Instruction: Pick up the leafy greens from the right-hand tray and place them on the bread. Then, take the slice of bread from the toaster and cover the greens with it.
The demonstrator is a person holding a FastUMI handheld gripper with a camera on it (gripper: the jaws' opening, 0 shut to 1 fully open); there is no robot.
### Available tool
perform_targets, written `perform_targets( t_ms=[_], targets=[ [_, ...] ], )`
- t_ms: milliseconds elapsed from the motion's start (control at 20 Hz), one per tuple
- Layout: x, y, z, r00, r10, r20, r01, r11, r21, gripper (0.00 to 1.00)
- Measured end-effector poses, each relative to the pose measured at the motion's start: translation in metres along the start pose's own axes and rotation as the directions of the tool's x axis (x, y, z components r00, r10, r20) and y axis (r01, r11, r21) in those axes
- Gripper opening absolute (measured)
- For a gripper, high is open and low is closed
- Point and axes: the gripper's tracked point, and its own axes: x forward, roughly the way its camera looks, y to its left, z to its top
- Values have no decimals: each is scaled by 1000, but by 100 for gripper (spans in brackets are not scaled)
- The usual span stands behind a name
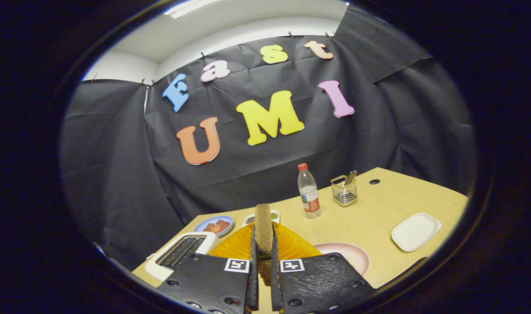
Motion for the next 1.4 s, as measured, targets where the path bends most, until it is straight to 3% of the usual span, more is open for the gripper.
perform_targets(
  t_ms=[200,600,700,800,850,1000,1100,1200,1400],
  targets=[
    [14,-9,-40,996,25,-81,-22,999,46,11],
    [26,-55,-64,988,56,-141,-27,980,196,11],
    [27,-71,-69,990,25,-142,2,983,183,11],
    [28,-83,-76,989,-15,-148,37,989,142,18],
    [29,-88,-77,988,-43,-147,61,992,114,27],
    [23,-106,-78,983,-134,-128,143,988,58,43],
    [19,-122,-78,972,-200,-120,208,976,61,48],
    [15,-128,-72,968,-230,-101,237,970,62,51],
    [1,-122,-43,971,-240,4,240,971,15,77]
  ],
)
